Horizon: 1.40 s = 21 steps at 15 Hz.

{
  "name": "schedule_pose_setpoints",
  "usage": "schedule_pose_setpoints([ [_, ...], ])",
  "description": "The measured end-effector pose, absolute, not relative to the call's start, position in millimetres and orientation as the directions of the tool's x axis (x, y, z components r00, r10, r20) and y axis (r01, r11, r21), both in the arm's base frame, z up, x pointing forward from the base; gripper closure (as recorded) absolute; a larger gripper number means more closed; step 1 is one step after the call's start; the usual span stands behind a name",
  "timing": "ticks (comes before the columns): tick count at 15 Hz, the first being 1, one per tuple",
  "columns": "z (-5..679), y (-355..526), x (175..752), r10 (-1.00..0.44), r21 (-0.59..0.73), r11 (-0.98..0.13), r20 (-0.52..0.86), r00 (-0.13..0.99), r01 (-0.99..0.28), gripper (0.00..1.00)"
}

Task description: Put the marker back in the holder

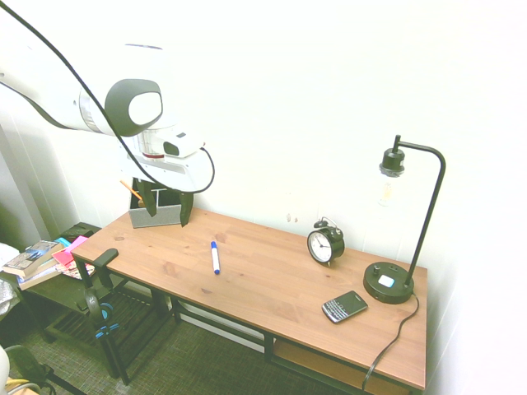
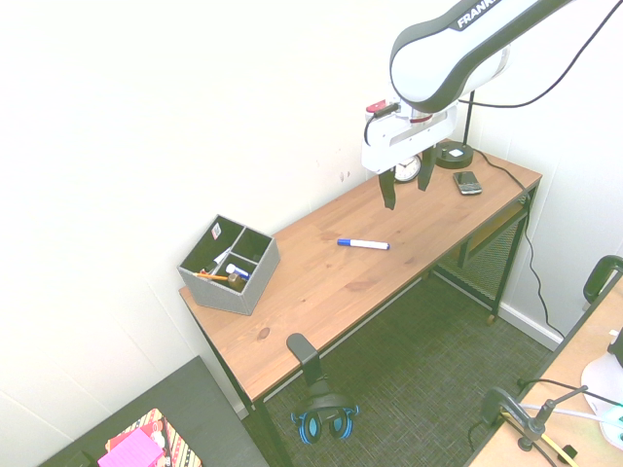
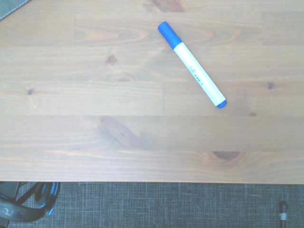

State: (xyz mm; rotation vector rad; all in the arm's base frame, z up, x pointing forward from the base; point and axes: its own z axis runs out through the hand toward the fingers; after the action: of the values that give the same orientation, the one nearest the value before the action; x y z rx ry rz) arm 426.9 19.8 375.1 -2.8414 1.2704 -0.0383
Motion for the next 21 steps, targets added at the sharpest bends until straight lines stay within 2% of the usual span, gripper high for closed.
schedule_pose_setpoints([
  [2, 374.9, 18.8, 427.9, -0.733, -0.041, -0.680, 0.035, 0.679, -0.732, 0.00],
  [4, 361.6, 14.4, 427.1, -0.667, -0.089, -0.745, 0.104, 0.738, -0.661, 0.00],
  [6, 328.5, 10.3, 423.7, -0.579, -0.107, -0.815, 0.150, 0.801, -0.569, 0.00],
  [9, 274.9, 11.3, 435.3, -0.490, -0.077, -0.872, 0.136, 0.861, -0.484, 0.00],
  [15, 221.5, 20.5, 507.4, -0.333, 0.027, -0.940, 0.139, 0.933, -0.339, 0.00],
  [19, 198.8, 32.6, 545.7, -0.281, 0.052, -0.955, 0.144, 0.949, -0.291, 0.00],
  [20, 195.8, 30.6, 553.9, -0.276, 0.056, -0.956, 0.148, 0.950, -0.287, 1.00],
  [21, 193.5, 28.1, 561.7, -0.272, 0.059, -0.957, 0.149, 0.951, -0.283, 1.00],
])
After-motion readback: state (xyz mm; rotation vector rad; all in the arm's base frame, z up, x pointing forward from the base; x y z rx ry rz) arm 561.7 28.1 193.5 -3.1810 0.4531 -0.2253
